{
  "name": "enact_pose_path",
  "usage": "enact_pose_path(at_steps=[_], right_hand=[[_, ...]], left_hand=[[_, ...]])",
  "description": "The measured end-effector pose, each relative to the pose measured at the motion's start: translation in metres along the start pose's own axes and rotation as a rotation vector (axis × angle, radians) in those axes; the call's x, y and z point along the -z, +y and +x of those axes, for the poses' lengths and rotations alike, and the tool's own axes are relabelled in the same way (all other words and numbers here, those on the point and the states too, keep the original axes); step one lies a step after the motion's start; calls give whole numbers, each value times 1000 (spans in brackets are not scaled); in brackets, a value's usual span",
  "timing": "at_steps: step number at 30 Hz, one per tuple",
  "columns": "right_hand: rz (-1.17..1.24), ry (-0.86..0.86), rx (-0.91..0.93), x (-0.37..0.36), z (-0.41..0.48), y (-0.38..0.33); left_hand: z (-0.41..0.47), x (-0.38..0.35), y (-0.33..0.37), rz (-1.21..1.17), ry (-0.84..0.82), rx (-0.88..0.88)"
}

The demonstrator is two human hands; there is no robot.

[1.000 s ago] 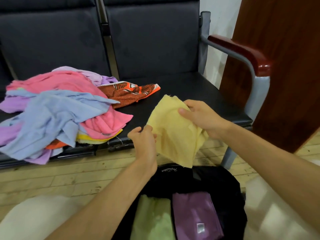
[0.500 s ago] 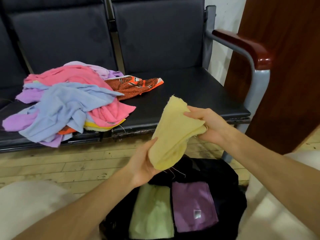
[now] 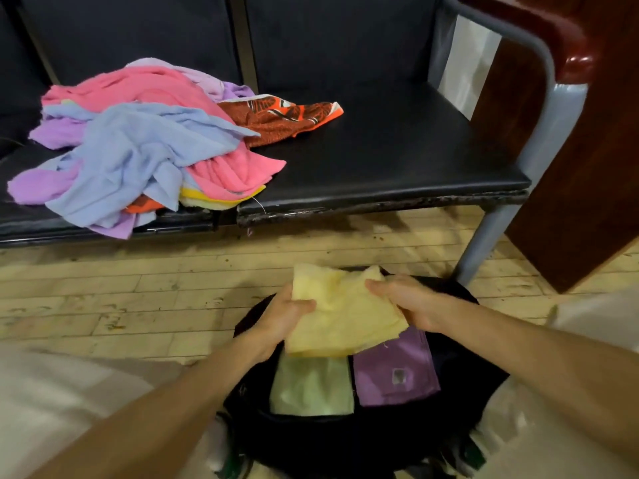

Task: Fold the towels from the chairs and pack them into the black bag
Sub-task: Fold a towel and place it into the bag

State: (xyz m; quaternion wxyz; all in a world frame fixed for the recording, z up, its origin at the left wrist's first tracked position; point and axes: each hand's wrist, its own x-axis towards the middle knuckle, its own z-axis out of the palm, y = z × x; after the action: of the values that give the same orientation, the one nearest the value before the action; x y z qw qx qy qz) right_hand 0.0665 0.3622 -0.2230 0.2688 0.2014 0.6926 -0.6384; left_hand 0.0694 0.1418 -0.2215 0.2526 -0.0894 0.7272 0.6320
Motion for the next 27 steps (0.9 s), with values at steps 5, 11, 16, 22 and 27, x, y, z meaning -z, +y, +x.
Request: enact_pose_path(at_steps=[5,11,16,22,27], right_hand=[[-251,31,42,-28,43,60],[-150,15,32,-58,73,113],[16,34,-71,-74,91,146],[-32,74,-183,-88,105,177],[-117,94,-223,-87,115,177]], left_hand=[[21,3,-64,84,66,142],[41,18,-121,30,43,328],[70,22,-139,-32,116,404],[86,27,-159,334,143,367],[97,28,-163,477,170,376]])
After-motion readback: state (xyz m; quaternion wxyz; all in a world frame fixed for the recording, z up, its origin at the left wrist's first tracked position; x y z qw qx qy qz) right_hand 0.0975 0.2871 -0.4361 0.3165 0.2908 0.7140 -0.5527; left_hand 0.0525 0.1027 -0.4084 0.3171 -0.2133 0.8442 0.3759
